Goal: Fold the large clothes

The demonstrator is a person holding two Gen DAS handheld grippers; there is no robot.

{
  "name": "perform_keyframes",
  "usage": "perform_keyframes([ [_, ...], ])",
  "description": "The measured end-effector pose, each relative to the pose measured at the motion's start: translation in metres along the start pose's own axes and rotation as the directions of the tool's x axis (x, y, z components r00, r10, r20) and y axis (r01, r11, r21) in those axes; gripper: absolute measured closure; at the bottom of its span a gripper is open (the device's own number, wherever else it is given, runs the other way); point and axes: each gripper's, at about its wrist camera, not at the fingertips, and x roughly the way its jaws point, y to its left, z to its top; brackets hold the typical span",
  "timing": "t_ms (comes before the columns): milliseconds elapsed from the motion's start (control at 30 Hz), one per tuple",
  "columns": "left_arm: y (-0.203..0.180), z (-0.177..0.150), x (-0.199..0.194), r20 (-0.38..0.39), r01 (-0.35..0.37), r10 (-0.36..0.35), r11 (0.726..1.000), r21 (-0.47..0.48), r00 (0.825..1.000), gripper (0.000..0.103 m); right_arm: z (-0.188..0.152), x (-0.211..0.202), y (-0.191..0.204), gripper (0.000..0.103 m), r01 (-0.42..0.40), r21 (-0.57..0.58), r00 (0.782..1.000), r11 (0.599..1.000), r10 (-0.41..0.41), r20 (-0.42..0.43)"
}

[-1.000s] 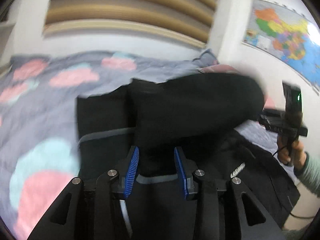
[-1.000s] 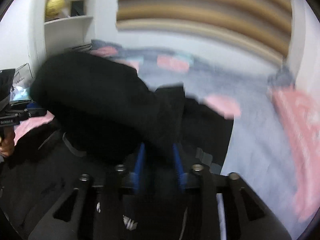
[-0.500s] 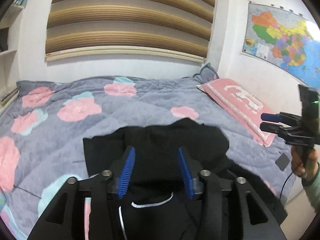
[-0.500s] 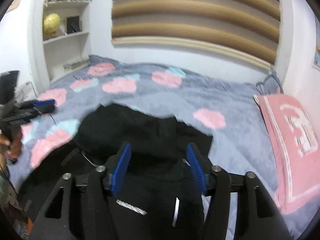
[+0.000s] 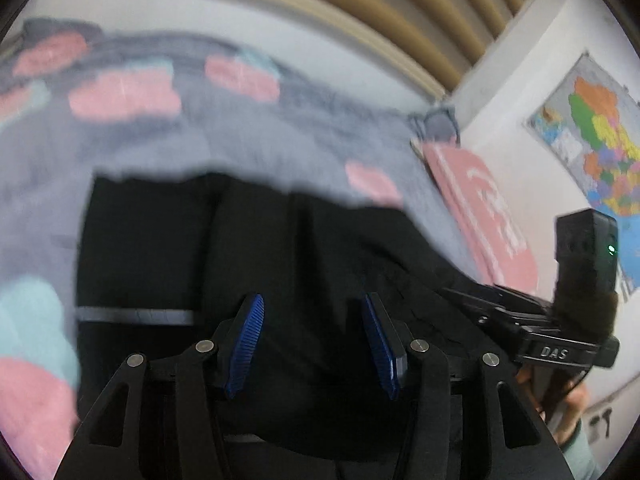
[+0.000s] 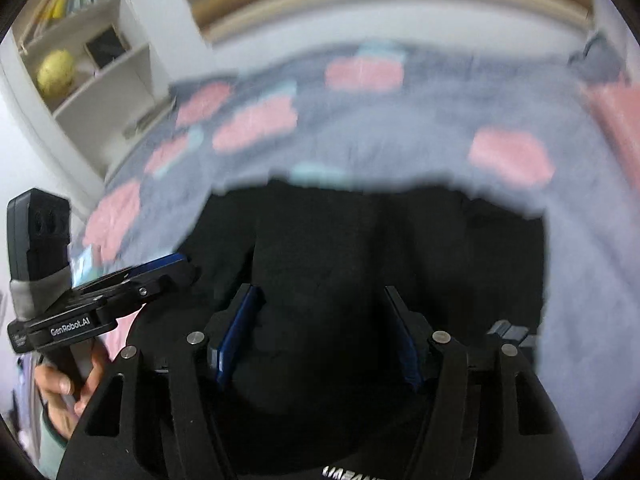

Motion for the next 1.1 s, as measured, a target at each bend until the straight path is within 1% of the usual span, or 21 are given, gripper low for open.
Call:
perform_keyframes([
  [67,0.006,-0.022,0.011,-0.052,-0.028,0.029,1.0,0.01,0.998,0.051,-0.03,0.018,-0.001,0.038,0.047,-0.049,0.998,0.998,-0.05,-0.046],
  [100,0.011,-0.04,0.021,-0.083,-0.064,0.064,0.998,0.008,0.994,0.051,-0.051,0.031,-0.001,0.038,0.081,-0.082,0.993,0.993,-0.087,-0.076],
  [167,0.02,-0.066,0.034,-0.089,-0.09,0.088,0.996,-0.012,0.992,0.051,-0.083,0.049,-0.002,0.038,0.097,-0.109,0.989,0.989,-0.108,-0.105],
  [200,0.02,-0.076,0.036,-0.076,-0.097,0.096,0.995,-0.007,0.992,0.051,-0.095,0.056,-0.001,0.038,0.111,-0.124,0.988,0.986,-0.123,-0.09],
  [267,0.01,-0.083,0.034,-0.043,-0.129,0.131,0.991,0.041,0.991,0.051,-0.106,0.059,0.003,0.038,0.151,-0.152,0.986,0.977,-0.16,-0.054],
  [300,0.003,-0.084,0.032,-0.038,-0.154,0.157,0.986,0.067,0.987,0.051,-0.107,0.057,0.006,0.038,0.168,-0.158,0.983,0.973,-0.177,-0.043],
  [367,-0.008,-0.081,0.022,-0.024,-0.18,0.183,0.979,0.093,0.983,0.051,-0.103,0.05,0.008,0.04,0.16,-0.143,0.984,0.977,-0.169,-0.049],
  [433,-0.024,-0.075,0.001,0.019,-0.186,0.185,0.975,0.12,0.983,0.051,-0.099,0.03,0.009,0.041,0.112,-0.133,0.993,0.985,-0.117,-0.031],
  [533,-0.042,-0.069,-0.03,0.099,-0.145,0.132,0.979,0.146,0.986,0.05,-0.095,-0.004,0.018,0.041,0.089,-0.145,0.995,0.986,-0.082,0.05],
  [567,-0.048,-0.066,-0.037,0.113,-0.127,0.111,0.981,0.147,0.987,0.049,-0.092,-0.017,0.022,0.041,0.09,-0.145,0.993,0.985,-0.078,0.086],
  [600,-0.051,-0.063,-0.041,0.119,-0.113,0.096,0.983,0.142,0.988,0.048,-0.089,-0.023,0.023,0.041,0.086,-0.141,0.992,0.986,-0.072,0.104],
  [667,-0.049,-0.059,-0.039,0.119,-0.103,0.088,0.987,0.122,0.989,0.047,-0.083,-0.027,0.023,0.041,0.073,-0.134,0.992,0.988,-0.058,0.112],
  [733,-0.039,-0.058,-0.025,0.106,-0.124,0.114,0.988,0.096,0.988,0.047,-0.08,-0.017,0.021,0.041,0.087,-0.13,0.992,0.988,-0.074,0.102],
  [767,-0.029,-0.06,-0.015,0.088,-0.139,0.132,0.988,0.072,0.987,0.047,-0.081,-0.008,0.017,0.041,0.102,-0.125,0.992,0.987,-0.091,0.089],
  [833,-0.006,-0.069,0.001,0.051,-0.149,0.147,0.989,0.023,0.988,0.047,-0.085,0.016,0.013,0.041,0.126,-0.117,0.992,0.985,-0.121,0.049],
  [900,0.019,-0.08,0.024,0.01,-0.126,0.126,0.992,-0.026,0.992,0.047,-0.091,0.039,0.003,0.041,0.145,-0.111,0.989,0.983,-0.145,0.003],
  [933,0.024,-0.083,0.031,0.002,-0.112,0.112,0.993,-0.036,0.994,0.047,-0.095,0.05,-0.003,0.042,0.137,-0.104,0.99,0.985,-0.14,-0.017],
  [1000,0.032,-0.089,0.04,0.008,-0.093,0.093,0.995,-0.044,0.996,0.047,-0.104,0.064,-0.009,0.042,0.13,-0.105,0.991,0.986,-0.132,-0.011],
  [1100,0.029,-0.088,0.038,0.016,-0.098,0.099,0.995,-0.026,0.995,0.047,-0.108,0.067,-0.002,0.041,0.165,-0.144,0.986,0.976,-0.166,0.011],
])
